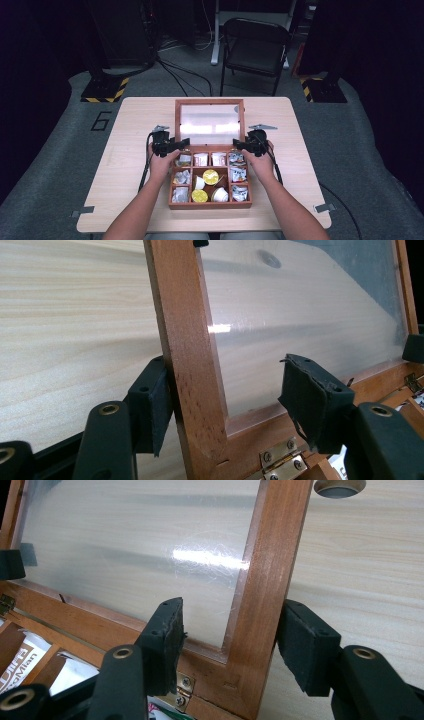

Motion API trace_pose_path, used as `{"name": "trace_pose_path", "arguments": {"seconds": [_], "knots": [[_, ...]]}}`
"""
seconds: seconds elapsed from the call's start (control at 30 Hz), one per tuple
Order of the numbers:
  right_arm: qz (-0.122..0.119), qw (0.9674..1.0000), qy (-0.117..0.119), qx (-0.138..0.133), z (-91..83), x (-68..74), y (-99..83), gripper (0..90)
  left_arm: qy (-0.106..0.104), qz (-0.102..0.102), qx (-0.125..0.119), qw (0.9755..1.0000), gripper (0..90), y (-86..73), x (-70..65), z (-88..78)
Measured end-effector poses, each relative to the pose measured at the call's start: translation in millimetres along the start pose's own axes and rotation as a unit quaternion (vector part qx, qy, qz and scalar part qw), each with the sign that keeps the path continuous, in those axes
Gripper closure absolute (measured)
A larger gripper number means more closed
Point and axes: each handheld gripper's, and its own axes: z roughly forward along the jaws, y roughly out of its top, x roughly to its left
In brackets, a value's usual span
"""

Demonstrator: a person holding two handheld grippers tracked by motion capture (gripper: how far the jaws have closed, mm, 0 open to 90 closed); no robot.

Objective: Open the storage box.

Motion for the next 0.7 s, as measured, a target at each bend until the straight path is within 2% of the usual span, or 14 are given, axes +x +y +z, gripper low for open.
{"name": "trace_pose_path", "arguments": {"seconds": [0.7], "knots": [[0.012,0.9999,0.000,0.008,3.2,-2.7,-0.6,43.5,-0.008,-0.021,0.013,0.9997,36.6,0.0,4.2,5.3]]}}
